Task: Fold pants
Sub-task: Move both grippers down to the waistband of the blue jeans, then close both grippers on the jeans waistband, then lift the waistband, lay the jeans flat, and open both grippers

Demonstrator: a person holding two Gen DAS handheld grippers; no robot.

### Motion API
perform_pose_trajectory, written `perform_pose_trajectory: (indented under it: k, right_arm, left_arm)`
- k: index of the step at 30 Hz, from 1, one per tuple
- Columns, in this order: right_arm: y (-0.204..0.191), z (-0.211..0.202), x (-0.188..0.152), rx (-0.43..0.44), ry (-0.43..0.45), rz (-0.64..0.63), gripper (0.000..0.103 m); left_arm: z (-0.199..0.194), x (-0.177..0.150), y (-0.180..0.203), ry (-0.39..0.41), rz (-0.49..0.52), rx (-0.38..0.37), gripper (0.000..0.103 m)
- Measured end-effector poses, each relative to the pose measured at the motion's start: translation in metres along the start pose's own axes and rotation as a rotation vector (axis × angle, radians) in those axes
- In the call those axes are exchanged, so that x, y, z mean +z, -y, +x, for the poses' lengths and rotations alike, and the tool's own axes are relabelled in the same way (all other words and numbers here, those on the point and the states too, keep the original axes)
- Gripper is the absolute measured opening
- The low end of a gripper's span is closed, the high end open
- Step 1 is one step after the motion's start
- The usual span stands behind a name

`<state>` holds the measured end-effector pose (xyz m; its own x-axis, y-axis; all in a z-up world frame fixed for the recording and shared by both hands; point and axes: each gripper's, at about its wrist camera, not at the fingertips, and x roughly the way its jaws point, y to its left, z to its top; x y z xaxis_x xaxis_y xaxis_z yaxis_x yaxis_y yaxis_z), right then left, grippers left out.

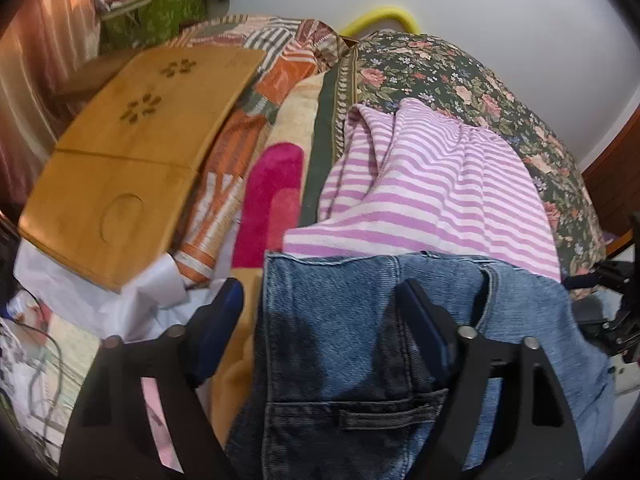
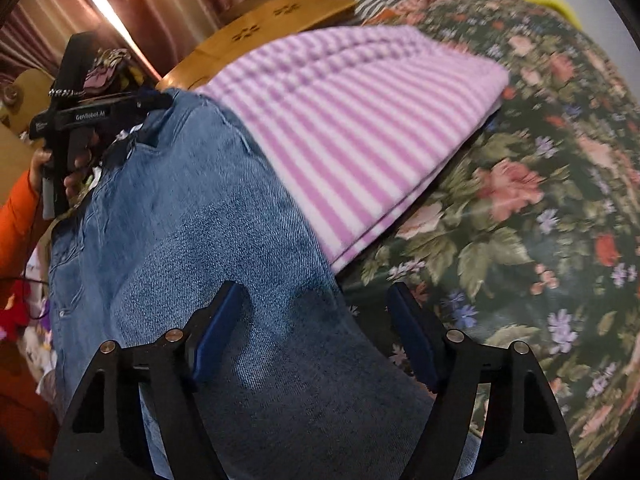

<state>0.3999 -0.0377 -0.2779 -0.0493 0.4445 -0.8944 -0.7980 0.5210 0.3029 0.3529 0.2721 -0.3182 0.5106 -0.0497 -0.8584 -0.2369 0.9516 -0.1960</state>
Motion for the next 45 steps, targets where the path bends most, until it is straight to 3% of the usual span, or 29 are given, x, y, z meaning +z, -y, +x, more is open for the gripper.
perform_pose_trajectory:
  k: [3, 7, 9, 11, 15, 18, 21, 31, 45]
  right_arm:
    - [0.005, 0.007, -0.003, 0.048, -0.029, 0.015, 0.062]
    - [0.004, 0.012, -0.008, 0.081, -0.047, 0.028, 0.056]
    - [0.006, 0.011, -0.007, 0.085, -0.037, 0.032, 0.047]
    - [0.006, 0.009, -0.007, 0.089, -0.03, 0.032, 0.039]
    - [0.005, 0.003, -0.011, 0.077, -0.007, 0.033, 0.026]
    - [-0.002, -0.004, -0.013, 0.061, 0.022, 0.047, 0.014]
    - [-0.006, -0.015, -0.016, 0.046, 0.065, 0.056, 0.011]
    - [-0.04, -0.079, -0.025, -0.033, 0.233, 0.035, 0.01]
    - [-0.122, -0.12, -0.083, -0.057, 0.308, -0.038, 0.01]
  left_arm:
    - [0.003, 0.0, 0.002, -0.01, 0.001, -0.029, 0.065]
    - [-0.002, 0.0, 0.006, 0.005, 0.001, -0.027, 0.058]
    - [-0.006, -0.001, 0.008, 0.004, -0.005, -0.047, 0.031]
    - [-0.011, -0.001, 0.01, 0.009, -0.002, -0.008, 0.016]
    - [-0.017, -0.001, 0.005, 0.013, -0.017, -0.005, 0.004]
    - [-0.027, -0.002, 0.002, 0.034, -0.035, -0.017, 0.004]
    - [-0.042, -0.004, 0.007, 0.065, -0.03, -0.026, 0.004]
    - [-0.121, -0.014, 0.038, 0.183, 0.048, -0.057, 0.003]
    - [-0.207, -0.082, 0.037, 0.251, 0.019, -0.089, 0.003]
